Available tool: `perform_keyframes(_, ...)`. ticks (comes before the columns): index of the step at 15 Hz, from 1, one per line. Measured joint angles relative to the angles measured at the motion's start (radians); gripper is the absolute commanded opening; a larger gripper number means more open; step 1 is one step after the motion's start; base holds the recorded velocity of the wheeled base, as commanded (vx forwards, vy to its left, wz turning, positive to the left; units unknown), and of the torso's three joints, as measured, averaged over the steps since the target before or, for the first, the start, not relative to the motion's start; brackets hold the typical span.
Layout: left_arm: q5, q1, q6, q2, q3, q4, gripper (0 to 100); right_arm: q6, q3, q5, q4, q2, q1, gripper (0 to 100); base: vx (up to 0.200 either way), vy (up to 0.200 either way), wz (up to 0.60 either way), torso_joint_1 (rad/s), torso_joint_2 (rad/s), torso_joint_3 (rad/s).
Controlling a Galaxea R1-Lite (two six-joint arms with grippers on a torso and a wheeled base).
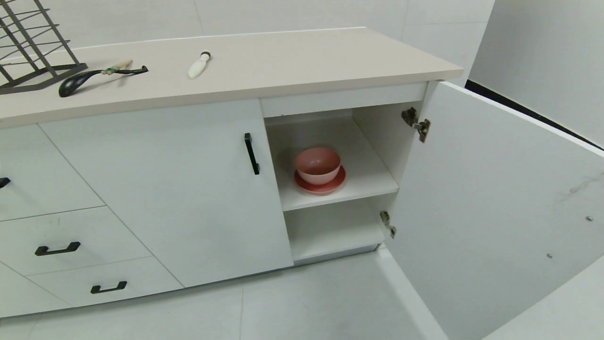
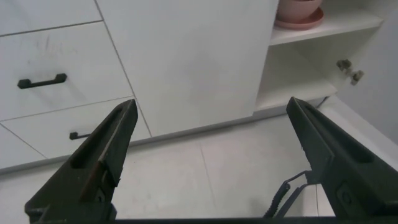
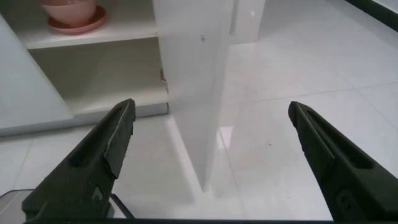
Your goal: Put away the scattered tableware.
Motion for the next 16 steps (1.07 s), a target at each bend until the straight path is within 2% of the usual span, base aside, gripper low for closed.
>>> perform_keyframes(4,0.0,0.0,-0.001,0.0,0.0,0.001,100,-0.001,0.0,0.0,0.0,0.0,0.0,100,-0.2,0.0,0.0,0.001,0.0,0.002)
perform_keyframes(11,0.0,0.0,-0.002,0.0,0.0,-0.001,100,0.001,0.0,0.0,0.0,0.0,0.0,100,0.0,-0.2,0.0,0.002,0.0,0.004)
perform_keyframes(16,-0.003,0.0,-0.031,0.0,0.0,0.0,100,0.001,0.0,-0.001,0.0,0.0,0.0,100,0.0,0.0,0.0,0.0,0.0,0.0)
